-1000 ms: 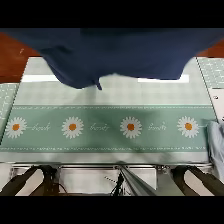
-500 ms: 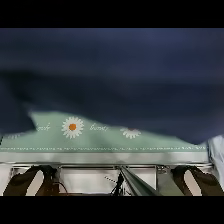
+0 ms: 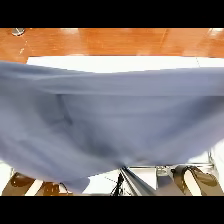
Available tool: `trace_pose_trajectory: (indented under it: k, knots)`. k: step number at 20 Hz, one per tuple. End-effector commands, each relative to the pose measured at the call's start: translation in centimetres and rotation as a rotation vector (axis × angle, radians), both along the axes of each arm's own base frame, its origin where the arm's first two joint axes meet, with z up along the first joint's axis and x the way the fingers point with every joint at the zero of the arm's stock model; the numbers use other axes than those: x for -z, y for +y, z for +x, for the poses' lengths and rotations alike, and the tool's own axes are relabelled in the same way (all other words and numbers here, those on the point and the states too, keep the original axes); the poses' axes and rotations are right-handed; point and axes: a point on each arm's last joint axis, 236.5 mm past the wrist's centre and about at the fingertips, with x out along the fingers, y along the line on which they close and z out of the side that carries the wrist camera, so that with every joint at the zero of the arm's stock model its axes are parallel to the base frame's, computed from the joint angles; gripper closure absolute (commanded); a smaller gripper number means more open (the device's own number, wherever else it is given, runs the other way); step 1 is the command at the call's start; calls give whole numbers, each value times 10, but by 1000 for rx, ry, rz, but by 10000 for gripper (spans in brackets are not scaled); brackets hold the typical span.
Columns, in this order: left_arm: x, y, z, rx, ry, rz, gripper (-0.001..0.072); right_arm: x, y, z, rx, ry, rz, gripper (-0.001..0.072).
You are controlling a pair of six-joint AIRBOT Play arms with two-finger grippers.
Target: Fold the shirts.
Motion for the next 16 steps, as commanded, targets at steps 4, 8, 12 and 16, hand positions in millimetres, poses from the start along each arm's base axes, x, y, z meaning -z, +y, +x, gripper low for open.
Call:
trace_pose_trajectory:
  k: [4, 8, 12, 16]
  knots:
    - [162, -3, 138, -98, 198, -92, 685, 142, -23, 125, 28, 163, 157, 685]
    - [220, -12, 206, -100, 299, -110, 686, 201, -39, 209, 49, 196, 234, 685]
    - [265, -35, 254, -89, 401, -213, 685, 260, -45, 272, 86, 283, 369, 685]
    - [305, -55, 270, -87, 489, -320, 685, 304, -37, 302, 89, 366, 494, 685]
